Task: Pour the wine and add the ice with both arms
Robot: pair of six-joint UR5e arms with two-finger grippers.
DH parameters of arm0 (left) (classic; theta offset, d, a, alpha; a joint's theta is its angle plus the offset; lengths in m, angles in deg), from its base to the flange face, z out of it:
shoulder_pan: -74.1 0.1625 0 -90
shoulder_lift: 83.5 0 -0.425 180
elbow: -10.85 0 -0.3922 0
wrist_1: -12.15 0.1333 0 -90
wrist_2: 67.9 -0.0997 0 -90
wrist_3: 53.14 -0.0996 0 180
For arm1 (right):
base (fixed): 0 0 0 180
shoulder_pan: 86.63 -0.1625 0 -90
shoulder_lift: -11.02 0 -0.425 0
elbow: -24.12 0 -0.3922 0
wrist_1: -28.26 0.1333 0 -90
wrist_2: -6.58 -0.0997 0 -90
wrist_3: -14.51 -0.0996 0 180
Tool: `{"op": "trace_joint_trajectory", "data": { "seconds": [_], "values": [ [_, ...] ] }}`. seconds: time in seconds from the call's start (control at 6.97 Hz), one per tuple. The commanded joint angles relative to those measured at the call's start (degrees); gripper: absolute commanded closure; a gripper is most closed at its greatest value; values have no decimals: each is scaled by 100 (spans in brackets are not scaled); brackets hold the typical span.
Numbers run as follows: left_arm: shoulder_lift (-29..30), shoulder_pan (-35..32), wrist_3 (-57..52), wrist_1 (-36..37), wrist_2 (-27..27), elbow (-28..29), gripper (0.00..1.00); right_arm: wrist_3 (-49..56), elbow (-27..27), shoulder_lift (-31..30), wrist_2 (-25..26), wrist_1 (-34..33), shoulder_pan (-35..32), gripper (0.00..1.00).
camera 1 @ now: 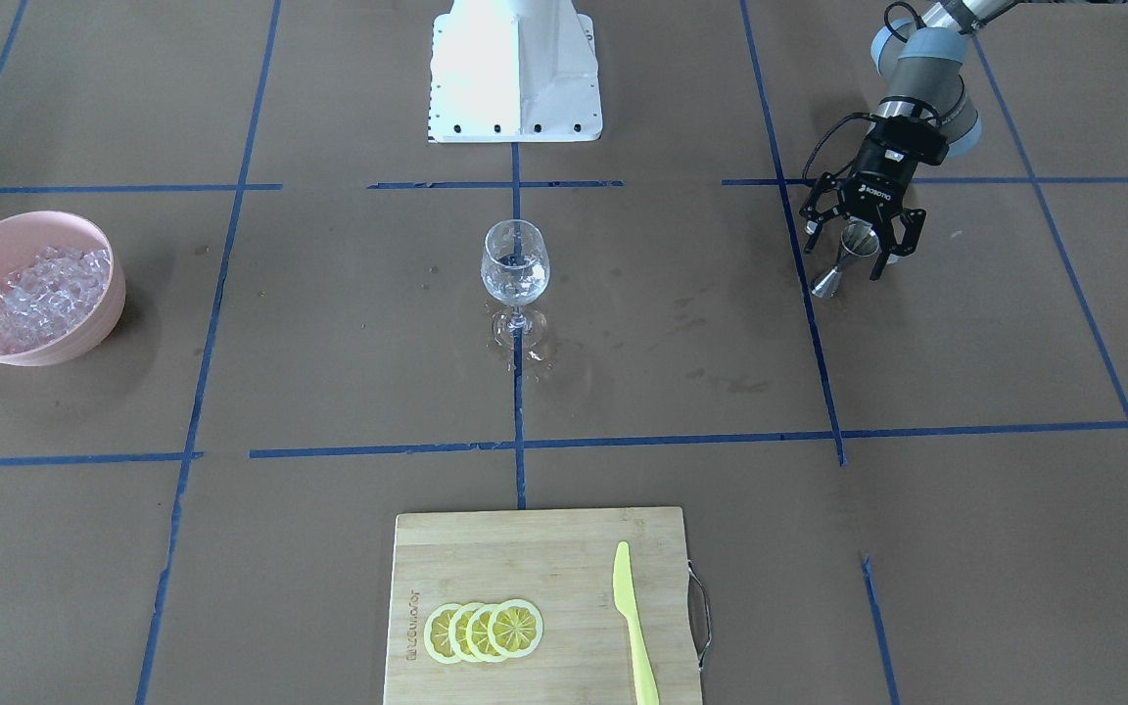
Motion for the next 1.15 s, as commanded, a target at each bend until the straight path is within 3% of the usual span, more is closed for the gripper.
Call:
{"op": "trace_joint_trajectory", "data": {
  "seconds": [0.0, 0.43, 0.57, 0.72, 1.0],
  "values": [
    [-31, -208, -56, -35, -53, -203, 1, 0, 6, 0, 0, 0, 0, 0],
    [-31, -735, -520, -18, 69, -572, 1, -9, 6, 18, 0, 0, 0, 0],
    [-23, -1181, -644, 17, 714, -607, 1, -9, 6, 26, 0, 0, 0, 0],
    [-22, -1925, -837, 87, 1730, -617, 0, -9, 6, 44, 0, 0, 0, 0],
    [48, -3585, -1302, 909, 3987, -660, 0, -9, -3, 70, 0, 0, 0, 0]
  ]
}}
